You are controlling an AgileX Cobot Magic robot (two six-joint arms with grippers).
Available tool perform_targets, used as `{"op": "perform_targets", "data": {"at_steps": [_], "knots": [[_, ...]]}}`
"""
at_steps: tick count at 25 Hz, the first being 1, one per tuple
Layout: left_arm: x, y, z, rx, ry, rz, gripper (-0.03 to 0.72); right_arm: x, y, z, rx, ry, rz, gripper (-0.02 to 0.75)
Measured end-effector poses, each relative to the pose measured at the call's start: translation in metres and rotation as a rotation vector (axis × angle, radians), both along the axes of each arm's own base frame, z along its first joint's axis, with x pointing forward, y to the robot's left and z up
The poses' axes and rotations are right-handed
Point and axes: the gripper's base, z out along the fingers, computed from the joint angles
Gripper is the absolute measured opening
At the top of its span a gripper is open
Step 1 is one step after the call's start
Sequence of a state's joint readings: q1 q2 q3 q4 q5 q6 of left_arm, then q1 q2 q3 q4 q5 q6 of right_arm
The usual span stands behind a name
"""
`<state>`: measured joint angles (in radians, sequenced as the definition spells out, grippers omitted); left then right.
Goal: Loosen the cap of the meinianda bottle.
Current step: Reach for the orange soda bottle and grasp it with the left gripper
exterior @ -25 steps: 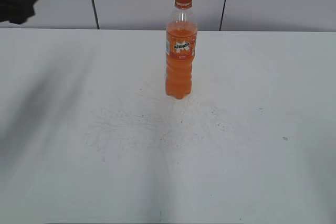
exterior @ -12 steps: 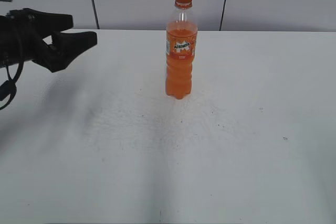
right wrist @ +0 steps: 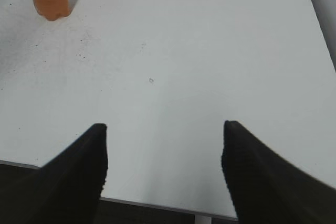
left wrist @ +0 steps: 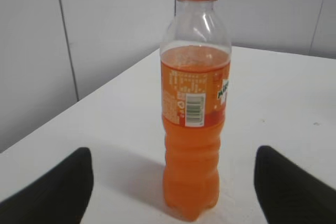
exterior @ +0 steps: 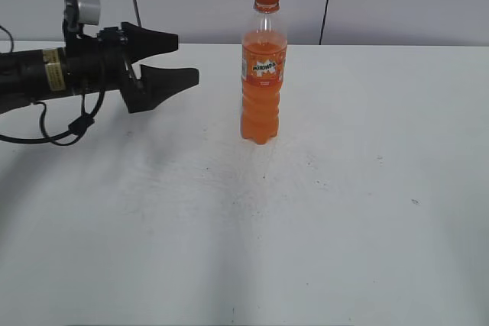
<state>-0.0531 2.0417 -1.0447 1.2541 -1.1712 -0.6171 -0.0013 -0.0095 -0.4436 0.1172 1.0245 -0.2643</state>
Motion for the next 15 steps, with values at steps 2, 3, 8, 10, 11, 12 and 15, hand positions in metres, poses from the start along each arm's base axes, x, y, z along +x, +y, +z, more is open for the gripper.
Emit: {"op": "perform_targets", "data": {"at_steps": [2, 3, 8, 10, 11, 12, 15], "knots": [[0.012, -0.012, -0.008, -0.022, 0.006, -0.04, 0.599, 0.0, 0.0, 0.0, 0.0, 0.0, 0.0, 0.513], [0.018, -0.017, -0.009, -0.025, 0.001, -0.057, 0.603, 0.0, 0.0, 0.0, 0.0, 0.0, 0.0, 0.513], [0.042, -0.049, -0.024, -0.039, 0.005, -0.142, 0.606, 0.0, 0.0, 0.0, 0.0, 0.0, 0.0, 0.513], [0.047, -0.06, -0.029, -0.041, -0.001, -0.167, 0.605, 0.0, 0.0, 0.0, 0.0, 0.0, 0.0, 0.513], [0.049, -0.067, -0.031, -0.041, -0.005, -0.182, 0.604, 0.0, 0.0, 0.0, 0.0, 0.0, 0.0, 0.513], [0.05, -0.073, -0.031, -0.044, -0.008, -0.197, 0.601, 0.0, 0.0, 0.0, 0.0, 0.0, 0.0, 0.513], [0.055, -0.092, -0.031, -0.057, -0.01, -0.236, 0.594, 0.0, 0.0, 0.0, 0.0, 0.0, 0.0, 0.513]]}}
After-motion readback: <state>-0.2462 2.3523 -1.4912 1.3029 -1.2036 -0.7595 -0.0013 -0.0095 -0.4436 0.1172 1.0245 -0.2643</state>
